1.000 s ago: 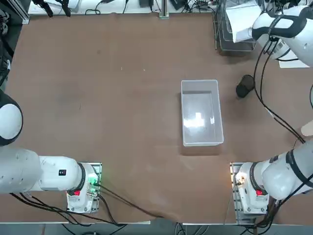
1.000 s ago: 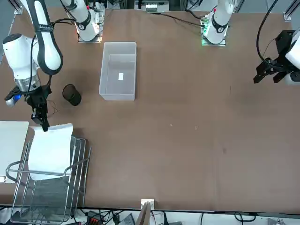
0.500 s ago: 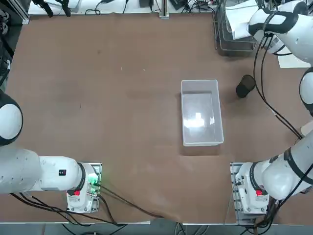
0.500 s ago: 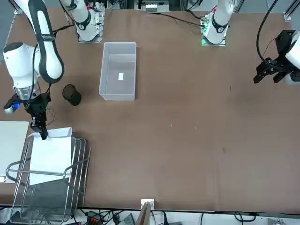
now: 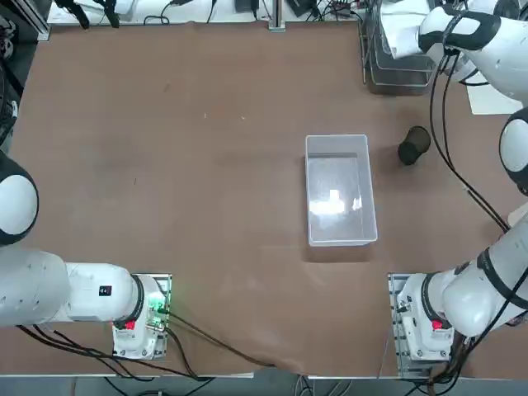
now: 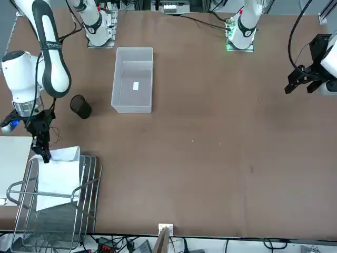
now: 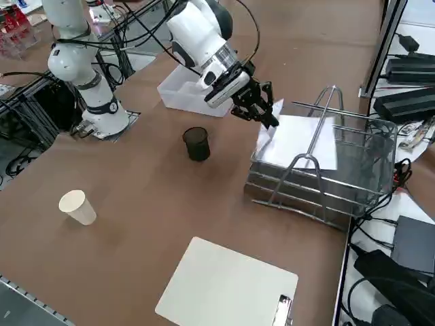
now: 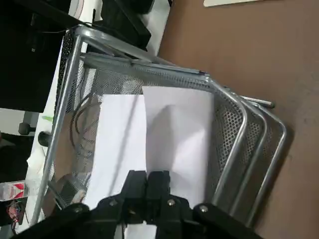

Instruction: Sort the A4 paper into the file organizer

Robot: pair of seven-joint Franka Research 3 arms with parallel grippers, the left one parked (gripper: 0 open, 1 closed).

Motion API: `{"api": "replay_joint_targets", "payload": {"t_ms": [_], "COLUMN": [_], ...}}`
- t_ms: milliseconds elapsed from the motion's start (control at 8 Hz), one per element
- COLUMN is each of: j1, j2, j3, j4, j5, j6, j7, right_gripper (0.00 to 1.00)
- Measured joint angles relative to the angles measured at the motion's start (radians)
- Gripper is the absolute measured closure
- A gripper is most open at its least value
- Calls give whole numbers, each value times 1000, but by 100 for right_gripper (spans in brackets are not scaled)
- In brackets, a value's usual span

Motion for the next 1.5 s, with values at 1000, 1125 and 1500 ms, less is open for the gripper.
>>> {"api": "replay_joint_targets", "payload": {"t_ms": [1000, 1125, 1500], "j1": [6, 6, 14], "j2": [14, 16, 12], "j3": [0, 0, 0], "j4": [11, 11, 13], "j5": [1, 1, 0], "j6": [-28, -28, -38], "j7": [28, 28, 27], "right_gripper": [93, 83, 29]}}
